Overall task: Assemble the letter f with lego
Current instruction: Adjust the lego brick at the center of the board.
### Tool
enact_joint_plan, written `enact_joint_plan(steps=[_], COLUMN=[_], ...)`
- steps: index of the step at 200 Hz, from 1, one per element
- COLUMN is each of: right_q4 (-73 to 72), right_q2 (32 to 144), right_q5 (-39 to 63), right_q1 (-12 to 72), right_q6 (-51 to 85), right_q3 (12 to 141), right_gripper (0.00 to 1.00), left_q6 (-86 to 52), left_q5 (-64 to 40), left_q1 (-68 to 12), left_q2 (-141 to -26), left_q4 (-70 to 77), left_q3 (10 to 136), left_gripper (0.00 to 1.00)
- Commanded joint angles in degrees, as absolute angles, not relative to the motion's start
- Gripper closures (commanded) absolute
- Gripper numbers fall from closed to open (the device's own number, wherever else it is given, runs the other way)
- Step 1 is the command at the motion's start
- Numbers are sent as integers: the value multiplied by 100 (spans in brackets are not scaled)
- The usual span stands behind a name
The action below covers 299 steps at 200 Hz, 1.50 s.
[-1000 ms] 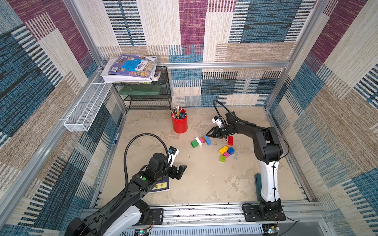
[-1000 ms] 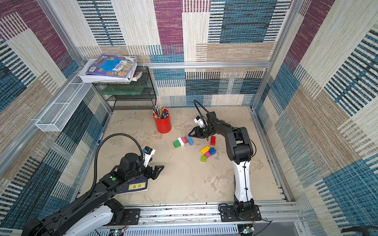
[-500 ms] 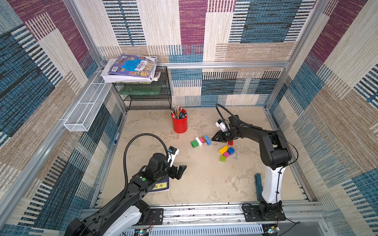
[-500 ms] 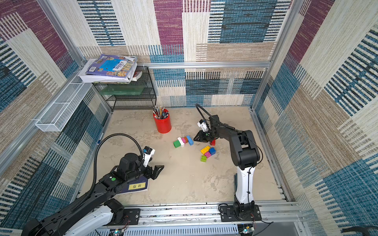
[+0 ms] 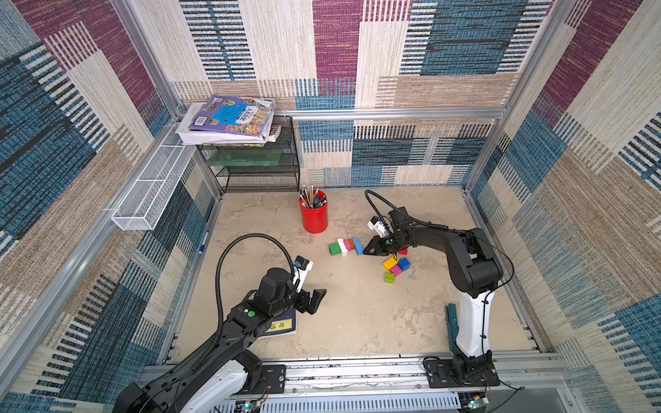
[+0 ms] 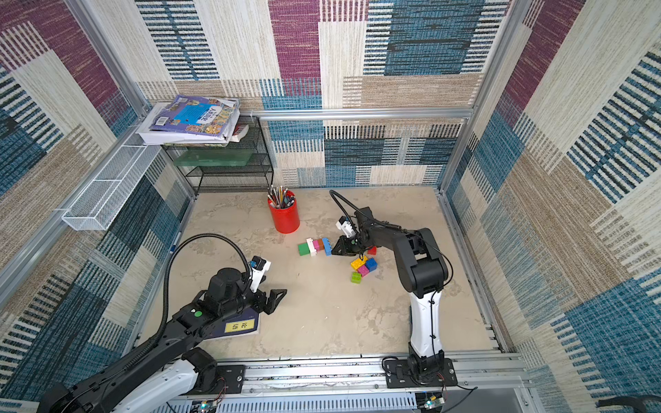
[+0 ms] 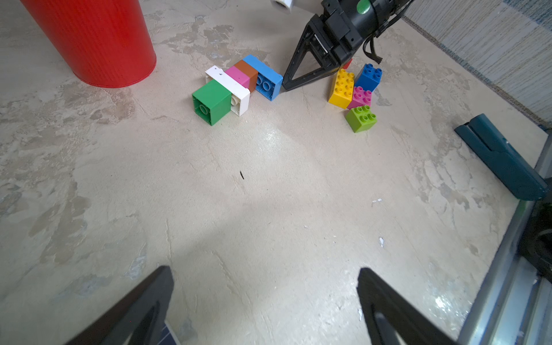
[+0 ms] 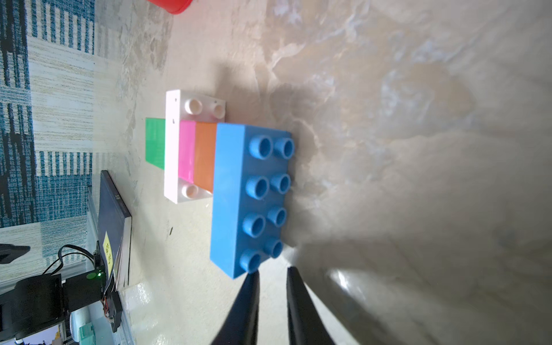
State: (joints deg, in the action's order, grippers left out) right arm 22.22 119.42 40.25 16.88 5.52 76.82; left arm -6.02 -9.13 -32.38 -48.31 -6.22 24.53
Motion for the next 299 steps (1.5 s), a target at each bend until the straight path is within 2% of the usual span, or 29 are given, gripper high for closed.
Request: enact_joint_plan(steps=[1,109,198,299], right_q4=[2152,1643,1641,2120], right_q2=[12032,11624,12139,12912], right_q5=[3940,3399,2416,2083], right_q1=[1719,2231,2391,2441], right_q6=[598,940,1134,910], right_q3=[7846,7083,7894,9115], right_gripper=[79,83,84,82], left_q6=[-588,-588,-589,-589], left_q5=[-870,-870,-879,-870], left_q1=[-3243,-3243,-3243,-3243], left_q2=[-4816,-4816,-4851,-4877], left_q4=[-572,-563,-563,-571], left_q3=[2470,2467,2479,2487], left_gripper=[1,1,1,1])
